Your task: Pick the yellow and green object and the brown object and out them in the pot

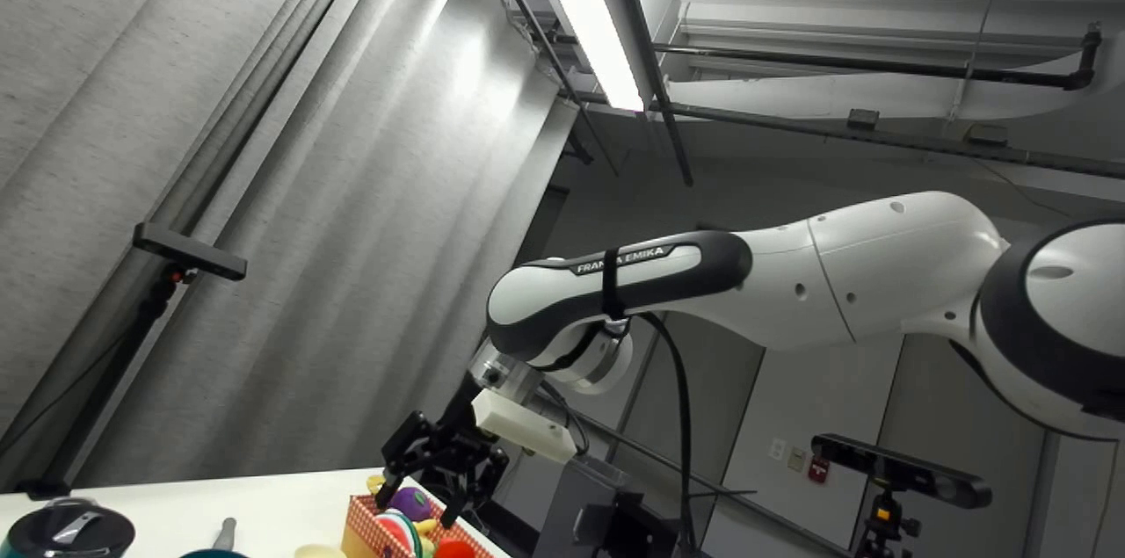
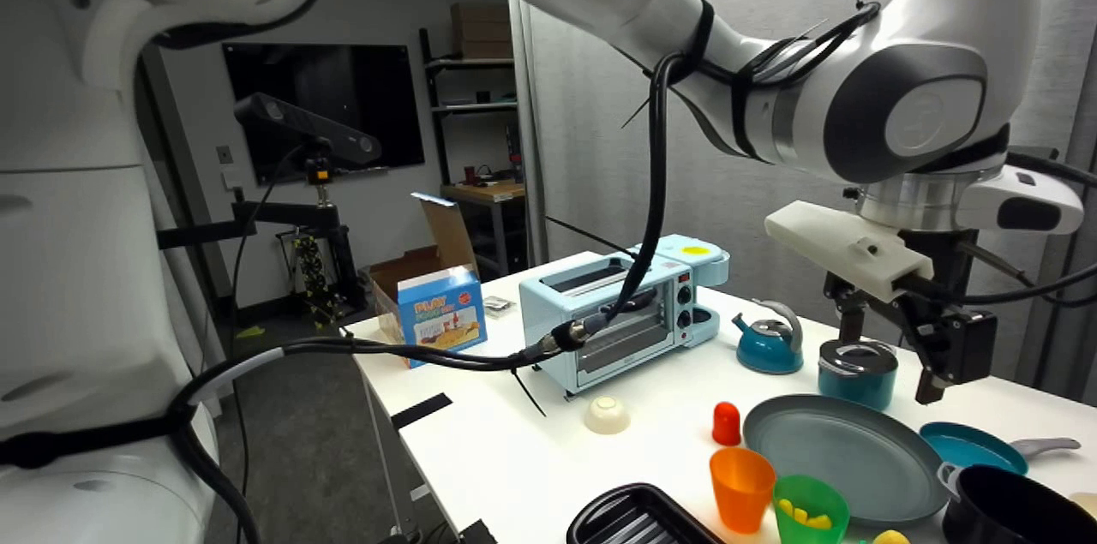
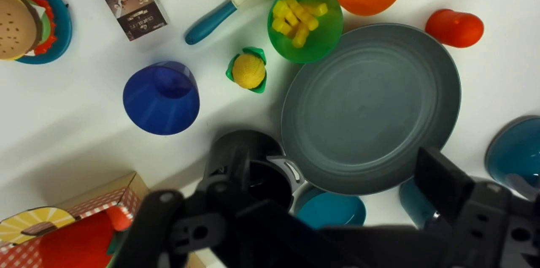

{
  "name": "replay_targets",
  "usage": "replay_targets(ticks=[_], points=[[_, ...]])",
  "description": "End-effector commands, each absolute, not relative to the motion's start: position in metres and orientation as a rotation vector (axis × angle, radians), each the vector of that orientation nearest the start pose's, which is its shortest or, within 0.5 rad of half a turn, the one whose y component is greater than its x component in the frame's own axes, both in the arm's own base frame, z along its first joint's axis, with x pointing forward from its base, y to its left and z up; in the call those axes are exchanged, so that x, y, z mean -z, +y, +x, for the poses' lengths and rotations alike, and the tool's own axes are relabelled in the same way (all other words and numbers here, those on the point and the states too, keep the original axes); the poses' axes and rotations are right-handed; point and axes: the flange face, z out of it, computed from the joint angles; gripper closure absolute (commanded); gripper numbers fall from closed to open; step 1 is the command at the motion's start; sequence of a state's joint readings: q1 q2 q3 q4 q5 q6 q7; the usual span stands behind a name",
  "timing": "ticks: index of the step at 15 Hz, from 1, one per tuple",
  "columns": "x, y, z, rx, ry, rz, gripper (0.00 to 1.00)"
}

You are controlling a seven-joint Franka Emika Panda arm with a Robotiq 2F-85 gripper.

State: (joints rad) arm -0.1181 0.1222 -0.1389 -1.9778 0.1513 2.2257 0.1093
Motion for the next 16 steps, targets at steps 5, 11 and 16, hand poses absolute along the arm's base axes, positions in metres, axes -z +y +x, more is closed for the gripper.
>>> replay_targets(ticks=[5,11,16], points=[[-0.405,-0.157,0.578,0.185,0.713,-2.96,0.0],[-0.402,-0.157,0.579,0.18,0.715,-2.961,0.0],[-0.402,-0.158,0.579,0.18,0.715,-2.961,0.0]])
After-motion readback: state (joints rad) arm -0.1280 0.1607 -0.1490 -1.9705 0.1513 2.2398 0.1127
